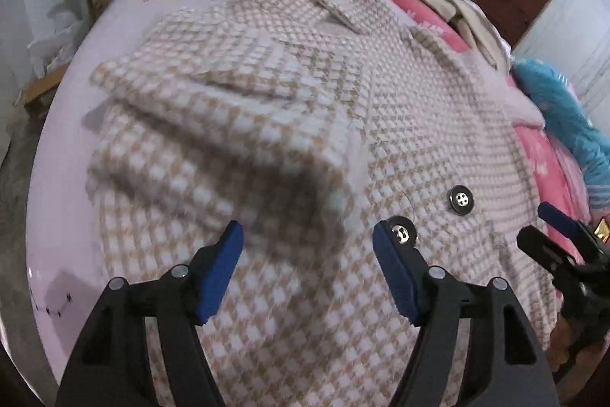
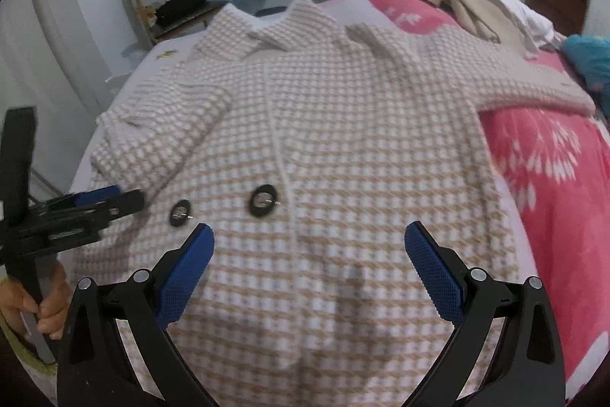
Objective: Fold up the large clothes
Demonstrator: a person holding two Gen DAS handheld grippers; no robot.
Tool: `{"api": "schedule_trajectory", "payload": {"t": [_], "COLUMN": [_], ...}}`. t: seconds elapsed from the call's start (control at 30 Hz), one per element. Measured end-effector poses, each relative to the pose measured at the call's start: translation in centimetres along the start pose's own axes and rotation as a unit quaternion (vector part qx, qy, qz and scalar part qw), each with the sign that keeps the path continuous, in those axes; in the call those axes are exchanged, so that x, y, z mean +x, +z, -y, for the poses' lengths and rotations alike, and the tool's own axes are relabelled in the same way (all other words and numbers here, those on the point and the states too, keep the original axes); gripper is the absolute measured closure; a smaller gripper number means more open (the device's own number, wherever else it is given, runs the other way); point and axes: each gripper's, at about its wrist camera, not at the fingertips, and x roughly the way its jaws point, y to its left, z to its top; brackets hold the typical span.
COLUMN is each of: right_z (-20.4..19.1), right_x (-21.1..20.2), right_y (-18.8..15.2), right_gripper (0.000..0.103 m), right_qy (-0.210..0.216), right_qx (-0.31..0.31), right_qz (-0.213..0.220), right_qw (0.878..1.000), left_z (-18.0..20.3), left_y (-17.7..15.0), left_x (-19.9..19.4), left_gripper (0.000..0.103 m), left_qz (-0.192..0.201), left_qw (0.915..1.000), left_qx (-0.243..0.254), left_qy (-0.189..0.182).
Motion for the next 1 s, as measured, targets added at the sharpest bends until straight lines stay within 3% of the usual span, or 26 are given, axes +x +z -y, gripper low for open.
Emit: {"api": "schedule_trajectory", "payload": {"t": [0.13, 0.23, 0.3, 0.37, 0.4, 0.57, 0.73, 0.8, 0.83, 0.87, 0.93, 0.97, 1.0], "right_z": [0.4, -0.6, -1.8, -3.8, -5.0, -13.9, -21.6, -23.7, -24.0, -24.2, -24.0, -23.8, -23.4], "right_x": [-0.3, -0.6, -0.6, 0.0, 0.6, 5.4, 9.7, 11.8, 12.5, 13.3, 14.2, 14.1, 13.7], "right_y": [0.9, 3.1, 4.7, 6.9, 7.7, 11.4, 12.1, 11.9, 11.7, 11.5, 11.3, 11.4, 11.5], "right_gripper": [0.008, 0.008, 0.008, 0.008, 0.008, 0.009, 0.014, 0.02, 0.028, 0.041, 0.054, 0.072, 0.078], "right_qy": [0.006, 0.041, 0.082, 0.137, 0.158, 0.226, 0.217, 0.181, 0.175, 0.165, 0.172, 0.177, 0.181], "right_qx": [-0.011, -0.024, -0.028, -0.039, -0.047, -0.121, -0.221, -0.264, -0.275, -0.284, -0.276, -0.27, -0.263], "right_qz": [0.003, 0.01, 0.012, 0.008, 0.002, -0.055, -0.078, -0.083, -0.088, -0.096, -0.108, -0.105, -0.103], "right_qw": [1.0, 0.999, 0.996, 0.99, 0.986, 0.965, 0.948, 0.944, 0.941, 0.94, 0.939, 0.941, 0.942], "left_z": [-0.7, -1.6, -2.4, -3.6, -4.2, -5.7, -6.8, -7.2, -7.5, -7.6, -8.0, -8.0, -8.0], "left_y": [-1.2, -1.5, -2.3, -2.8, -3.0, -3.5, -3.6, -3.5, -3.5, -3.3, -3.6, -3.6, -3.7], "left_x": [-4.8, -7.0, -6.8, -5.3, -4.6, -3.9, -3.6, -3.8, -3.8, -3.7, -4.0, -4.1, -4.0], "left_gripper": [0.025, 0.024, 0.024, 0.025, 0.03, 0.042, 0.053, 0.058, 0.059, 0.06, 0.061, 0.062, 0.062], "left_qz": [0.065, 0.106, 0.106, 0.076, 0.067, 0.066, 0.075, 0.076, 0.078, 0.079, 0.081, 0.082, 0.082], "left_qw": [0.9974, 0.9942, 0.9938, 0.9924, 0.9914, 0.9881, 0.9835, 0.9828, 0.982, 0.9814, 0.9809, 0.9808, 0.981], "left_qx": [-0.005, -0.009, -0.022, -0.037, -0.046, -0.078, -0.107, -0.114, -0.122, -0.127, -0.133, -0.133, -0.131], "left_qy": [-0.029, -0.016, 0.024, 0.089, 0.103, 0.115, 0.125, 0.123, 0.122, 0.12, 0.117, 0.117, 0.117]}}
